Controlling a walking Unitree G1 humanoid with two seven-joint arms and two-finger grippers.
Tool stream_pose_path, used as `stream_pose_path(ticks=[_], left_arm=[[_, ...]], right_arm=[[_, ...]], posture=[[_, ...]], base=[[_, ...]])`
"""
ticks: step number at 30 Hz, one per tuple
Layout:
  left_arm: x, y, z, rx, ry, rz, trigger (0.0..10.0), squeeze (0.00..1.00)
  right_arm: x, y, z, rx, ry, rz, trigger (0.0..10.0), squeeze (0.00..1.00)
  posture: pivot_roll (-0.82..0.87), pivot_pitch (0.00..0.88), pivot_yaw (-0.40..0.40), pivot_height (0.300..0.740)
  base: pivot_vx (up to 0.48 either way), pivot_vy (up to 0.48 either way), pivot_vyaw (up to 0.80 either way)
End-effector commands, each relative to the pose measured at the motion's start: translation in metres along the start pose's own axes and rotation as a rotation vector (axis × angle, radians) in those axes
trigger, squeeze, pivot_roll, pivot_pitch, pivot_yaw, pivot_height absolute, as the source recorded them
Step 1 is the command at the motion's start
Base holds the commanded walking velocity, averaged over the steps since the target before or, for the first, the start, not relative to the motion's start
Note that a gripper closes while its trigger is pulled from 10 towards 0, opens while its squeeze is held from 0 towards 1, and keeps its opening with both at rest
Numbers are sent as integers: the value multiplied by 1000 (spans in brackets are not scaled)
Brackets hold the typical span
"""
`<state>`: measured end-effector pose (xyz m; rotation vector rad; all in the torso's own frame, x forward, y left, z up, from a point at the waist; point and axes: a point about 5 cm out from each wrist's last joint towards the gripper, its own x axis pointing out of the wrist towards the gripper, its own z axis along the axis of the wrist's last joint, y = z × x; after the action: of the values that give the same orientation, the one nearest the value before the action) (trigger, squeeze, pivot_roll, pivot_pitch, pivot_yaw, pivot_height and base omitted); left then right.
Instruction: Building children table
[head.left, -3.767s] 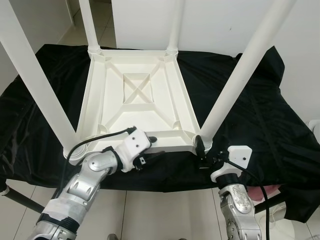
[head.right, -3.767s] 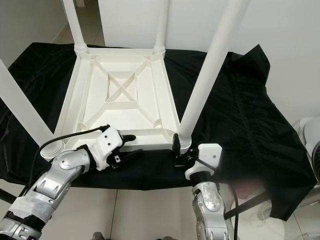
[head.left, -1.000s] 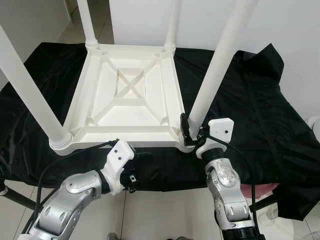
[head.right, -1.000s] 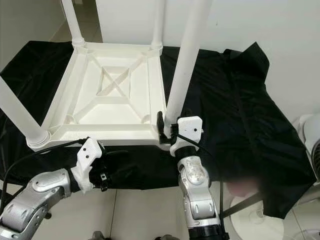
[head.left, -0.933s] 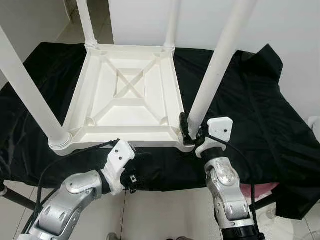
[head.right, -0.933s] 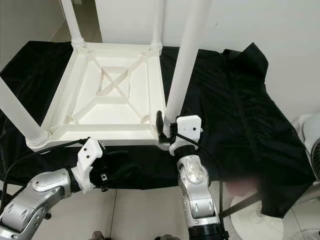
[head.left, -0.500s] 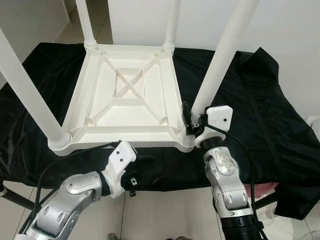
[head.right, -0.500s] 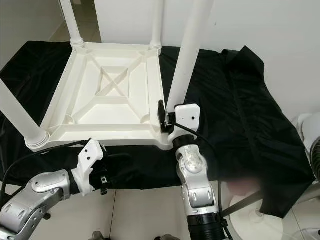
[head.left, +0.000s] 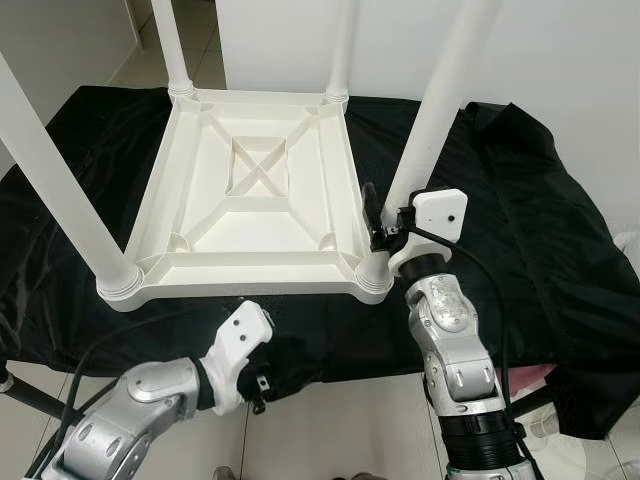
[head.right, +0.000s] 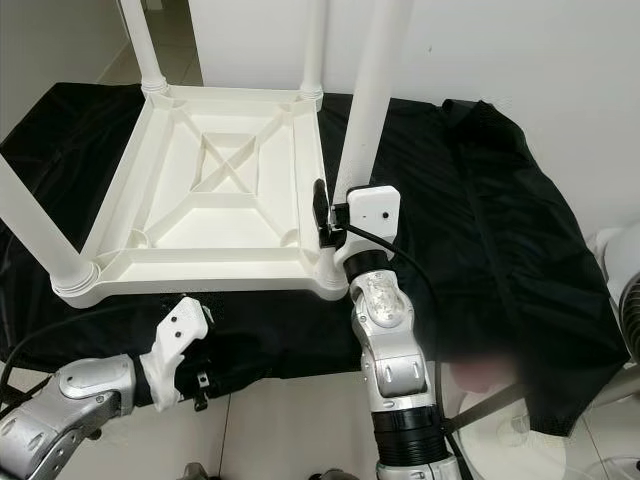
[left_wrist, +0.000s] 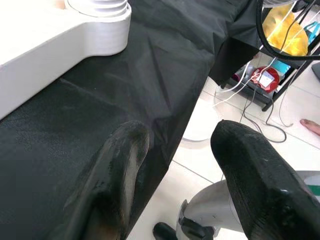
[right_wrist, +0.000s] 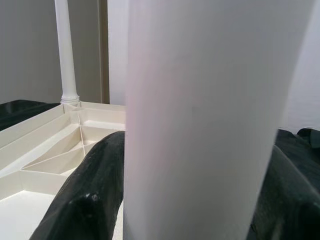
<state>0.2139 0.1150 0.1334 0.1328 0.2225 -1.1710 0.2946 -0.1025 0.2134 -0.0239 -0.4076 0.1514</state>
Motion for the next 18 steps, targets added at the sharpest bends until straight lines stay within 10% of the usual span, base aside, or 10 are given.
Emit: stream_pose_path(ticks=[1, 3, 4, 18], left_arm=[[-1, -10, -3, -13, 11, -143, 10000, 0], [-1, -10, -3, -17, 12, -142, 10000, 0], [-1, -10, -4, -17, 15, -140, 10000, 0], [-2, -10, -8, -35, 26, -130, 10000, 0]], right_arm=[[2, -1, 3, -5, -4, 0, 2314, 0], [2, -1, 3, -9, -4, -4, 2314, 0], [2, -1, 2, -13, 0, -10, 10000, 0], [2, 2, -1, -4, 28, -4, 10000, 0]], posture=[[9, 89, -51, 740], [9, 89, -51, 740], [8, 90, -52, 740], [7, 95, -53, 740]], base=[[0, 0, 0], [0, 0, 0], [0, 0, 0], [0, 0, 0]])
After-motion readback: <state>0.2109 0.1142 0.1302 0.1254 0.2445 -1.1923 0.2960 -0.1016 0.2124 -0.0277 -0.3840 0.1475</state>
